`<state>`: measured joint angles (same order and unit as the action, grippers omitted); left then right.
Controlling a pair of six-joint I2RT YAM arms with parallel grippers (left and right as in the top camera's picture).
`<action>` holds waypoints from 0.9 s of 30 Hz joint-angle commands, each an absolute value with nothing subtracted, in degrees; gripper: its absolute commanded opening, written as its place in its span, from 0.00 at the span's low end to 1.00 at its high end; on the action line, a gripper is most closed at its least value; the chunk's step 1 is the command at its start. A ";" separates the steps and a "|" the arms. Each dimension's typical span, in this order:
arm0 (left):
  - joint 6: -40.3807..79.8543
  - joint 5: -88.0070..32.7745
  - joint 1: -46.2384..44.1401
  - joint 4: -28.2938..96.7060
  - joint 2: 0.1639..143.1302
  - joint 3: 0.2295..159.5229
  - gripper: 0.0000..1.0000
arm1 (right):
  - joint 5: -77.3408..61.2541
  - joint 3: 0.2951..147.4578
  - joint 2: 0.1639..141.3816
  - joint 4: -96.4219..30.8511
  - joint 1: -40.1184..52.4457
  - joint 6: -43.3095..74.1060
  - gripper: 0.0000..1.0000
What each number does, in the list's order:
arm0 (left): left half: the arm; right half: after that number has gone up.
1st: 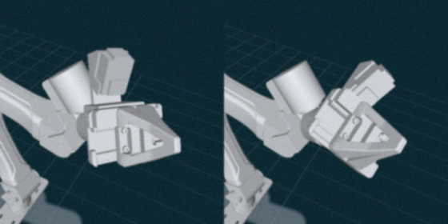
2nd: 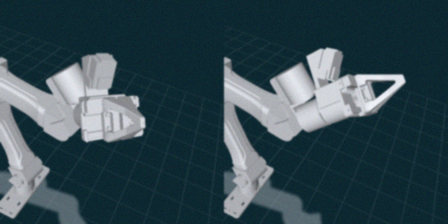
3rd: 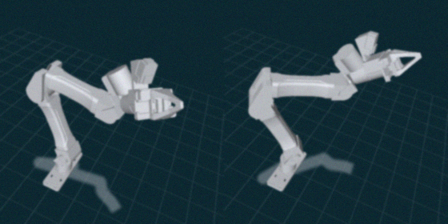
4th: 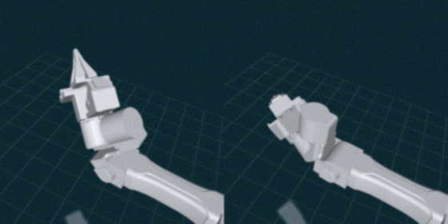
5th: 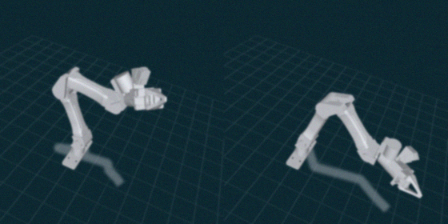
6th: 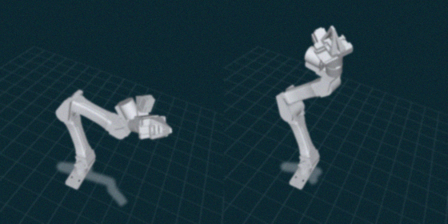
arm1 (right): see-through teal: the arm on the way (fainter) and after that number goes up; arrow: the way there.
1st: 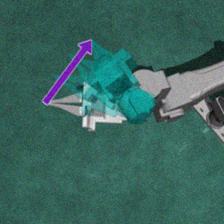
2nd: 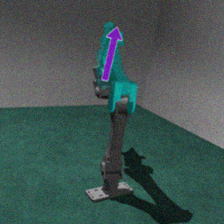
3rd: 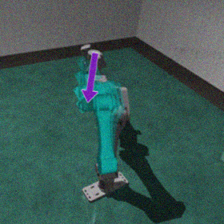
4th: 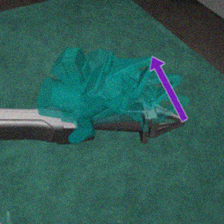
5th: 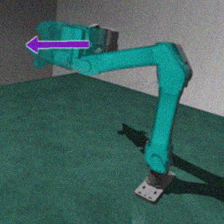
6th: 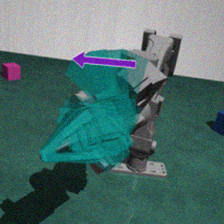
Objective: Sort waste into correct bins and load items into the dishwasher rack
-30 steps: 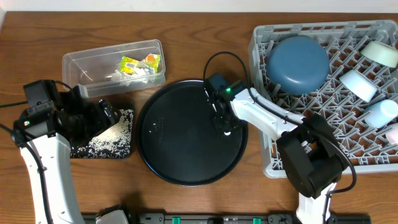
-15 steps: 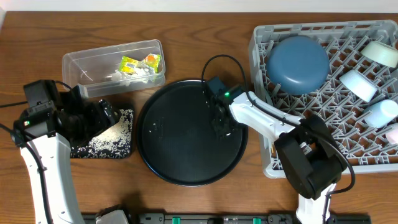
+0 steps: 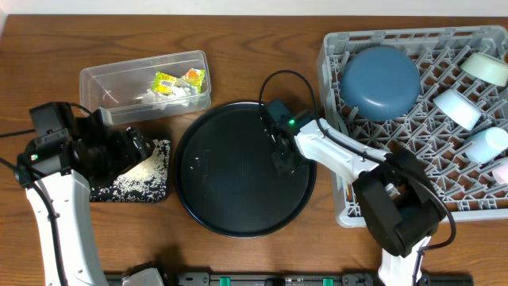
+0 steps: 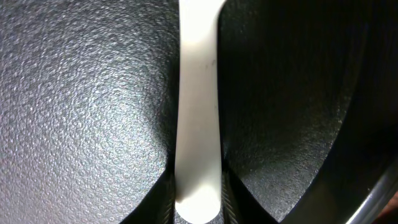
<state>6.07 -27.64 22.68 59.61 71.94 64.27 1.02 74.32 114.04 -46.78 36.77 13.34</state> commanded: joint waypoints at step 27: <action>6.35 -27.16 22.92 59.77 72.23 64.99 0.83 | 7.64 75.37 90.11 -54.26 32.75 15.00 0.05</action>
